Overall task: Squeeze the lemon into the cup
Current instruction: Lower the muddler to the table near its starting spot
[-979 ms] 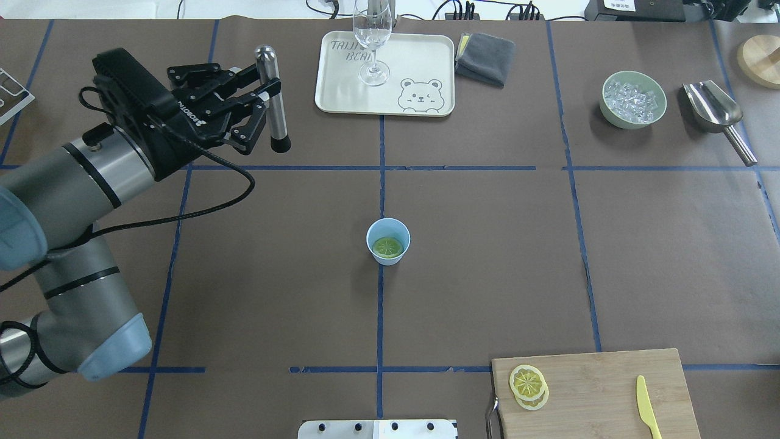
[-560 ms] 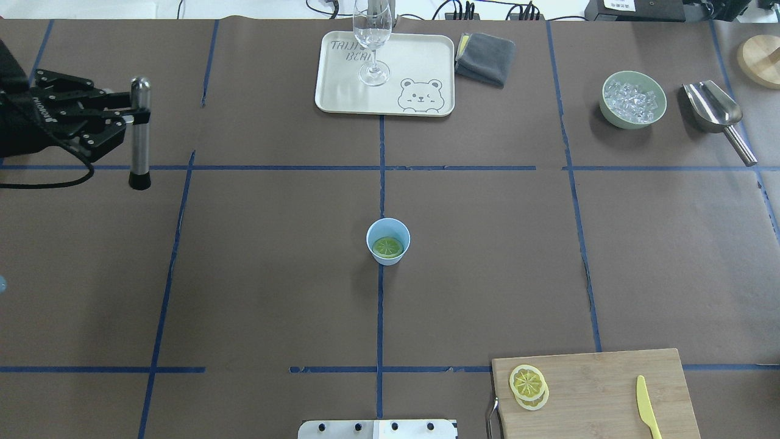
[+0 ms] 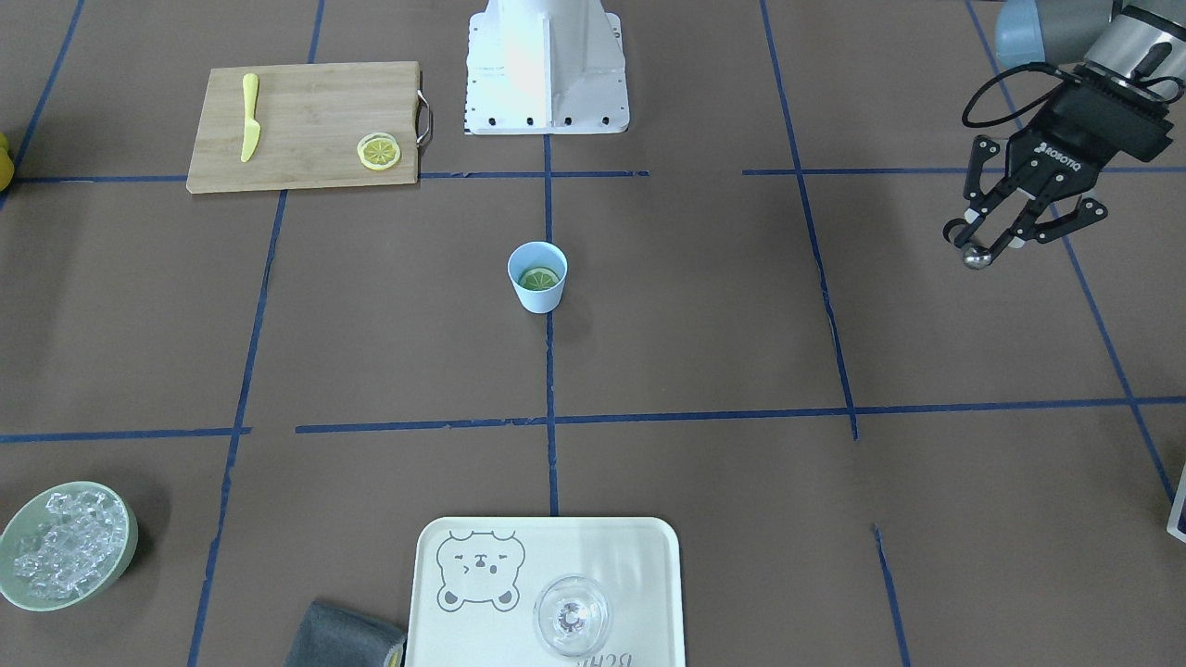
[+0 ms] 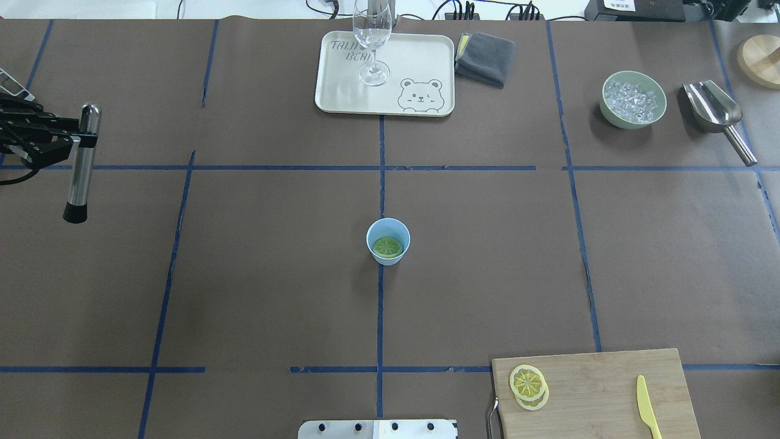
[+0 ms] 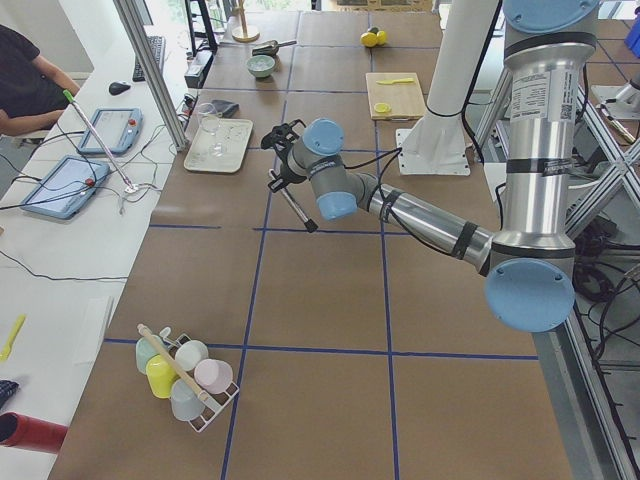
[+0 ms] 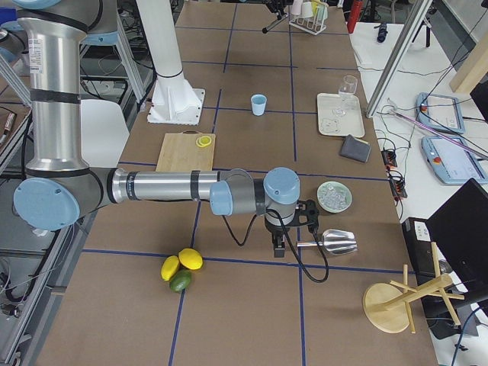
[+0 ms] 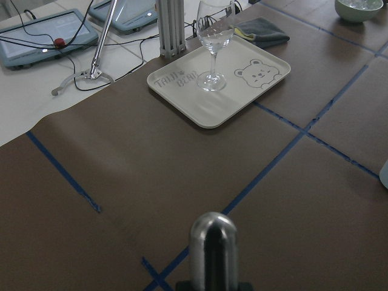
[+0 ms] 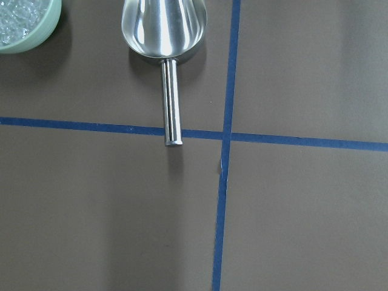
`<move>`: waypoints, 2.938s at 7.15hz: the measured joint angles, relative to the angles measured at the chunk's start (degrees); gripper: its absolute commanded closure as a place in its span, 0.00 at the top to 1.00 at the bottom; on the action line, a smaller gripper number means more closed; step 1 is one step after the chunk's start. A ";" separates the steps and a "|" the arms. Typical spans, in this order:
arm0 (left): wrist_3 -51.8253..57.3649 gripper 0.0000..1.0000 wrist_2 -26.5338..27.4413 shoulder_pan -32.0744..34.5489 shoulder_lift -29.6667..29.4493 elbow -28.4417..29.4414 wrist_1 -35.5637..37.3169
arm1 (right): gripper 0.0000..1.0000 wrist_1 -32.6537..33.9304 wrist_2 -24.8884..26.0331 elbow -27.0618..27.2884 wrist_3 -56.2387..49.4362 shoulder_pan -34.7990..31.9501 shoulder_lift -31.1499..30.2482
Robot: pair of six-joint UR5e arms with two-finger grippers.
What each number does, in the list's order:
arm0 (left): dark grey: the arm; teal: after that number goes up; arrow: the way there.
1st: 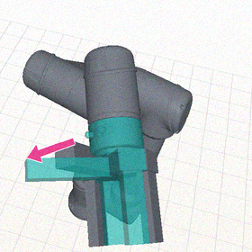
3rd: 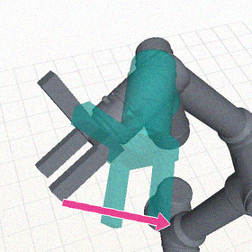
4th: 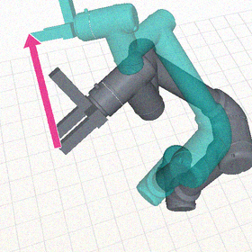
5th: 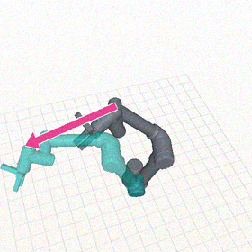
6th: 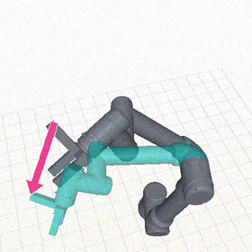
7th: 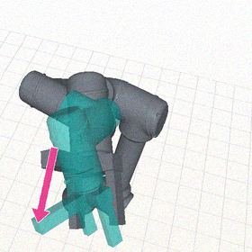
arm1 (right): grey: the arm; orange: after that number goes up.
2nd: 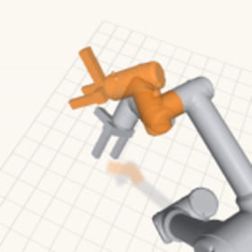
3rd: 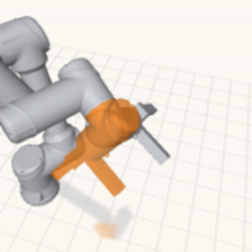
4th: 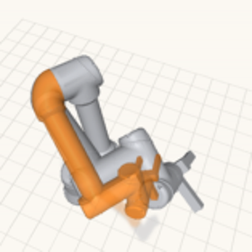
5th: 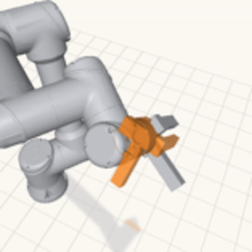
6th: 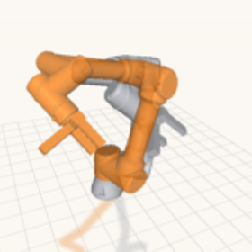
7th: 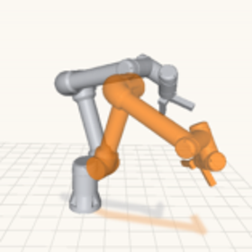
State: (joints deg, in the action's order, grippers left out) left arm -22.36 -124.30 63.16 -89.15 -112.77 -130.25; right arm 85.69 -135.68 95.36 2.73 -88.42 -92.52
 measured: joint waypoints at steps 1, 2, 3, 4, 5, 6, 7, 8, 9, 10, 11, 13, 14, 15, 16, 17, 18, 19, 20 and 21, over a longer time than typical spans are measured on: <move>-0.58 0.00 -0.16 0.70 -2.01 0.04 10.00 | 1.00 -0.10 0.04 0.03 0.00 0.00 -0.02; -0.90 0.00 -0.11 1.08 -4.89 0.10 19.82 | 1.00 -0.14 0.04 0.06 0.00 0.00 -0.03; -1.09 0.00 0.02 1.14 -7.20 0.39 28.22 | 1.00 -0.16 0.01 0.10 -0.01 0.00 -0.02; -1.23 0.00 0.07 1.05 -8.59 1.59 34.06 | 1.00 -0.17 -0.01 0.24 -0.01 0.00 -0.01; -1.44 0.00 0.06 0.92 -9.31 3.82 37.40 | 1.00 -0.17 -0.02 0.42 0.01 0.00 -0.01; -1.73 0.00 -0.08 0.78 -9.88 7.11 38.91 | 1.00 -0.17 0.00 0.64 0.05 -0.03 -0.05; -1.95 0.00 -0.27 0.51 -10.62 10.52 39.47 | 1.00 -0.17 0.04 0.85 0.07 -0.06 -0.09; -3.25 0.00 -0.71 -0.04 -11.39 13.54 39.60 | 1.00 -0.17 0.06 0.98 0.08 -0.07 -0.07; -6.83 0.00 -1.50 -1.55 -11.98 15.56 39.38 | 1.00 -0.17 0.06 1.02 0.08 -0.08 0.04; -10.57 0.00 -2.10 -4.03 -12.49 16.97 39.09 | 1.00 -0.17 0.07 1.04 0.08 -0.08 0.22; -12.57 0.00 -2.31 -6.06 -12.86 18.26 38.88 | 1.00 -0.17 0.07 1.05 0.07 -0.09 0.38; -13.61 0.00 -2.26 -8.38 -13.25 20.07 38.59 | 1.00 -0.19 0.07 1.03 0.01 -0.04 0.50; -13.60 0.00 -2.19 -8.93 -13.25 20.52 38.13 | 1.00 -0.21 0.07 1.03 0.00 -0.04 0.54; -13.46 0.00 -2.13 -9.20 -13.20 21.13 37.28 | 1.00 -0.20 0.07 1.03 0.02 -0.04 0.56; -13.30 0.00 -2.08 -9.32 -13.18 22.11 36.28 | 1.00 -0.23 0.07 1.05 0.05 -0.03 0.58; -13.19 0.13 -2.04 -9.34 -13.13 23.23 35.16 | 1.00 -0.23 0.07 1.15 0.07 -0.01 0.58; -13.14 0.85 -1.99 -9.37 -13.10 24.12 34.22 | 1.00 -0.20 0.07 1.36 0.08 -0.02 0.58; -13.12 1.00 -1.95 -9.37 -12.98 24.53 33.78 | 1.00 -0.18 0.09 1.56 0.08 -0.03 0.57; -13.13 1.00 -1.91 -9.37 -12.78 24.53 33.61 | 1.00 -0.17 0.13 1.66 0.08 -0.03 0.53; -13.16 1.00 -1.86 -9.38 -12.68 24.33 33.58 | 1.00 -0.17 0.15 1.66 0.08 -0.02 0.51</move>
State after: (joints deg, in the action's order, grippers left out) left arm -35.52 -126.16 53.79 -101.84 -88.44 -96.67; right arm 85.52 -135.54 97.02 2.81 -88.43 -92.01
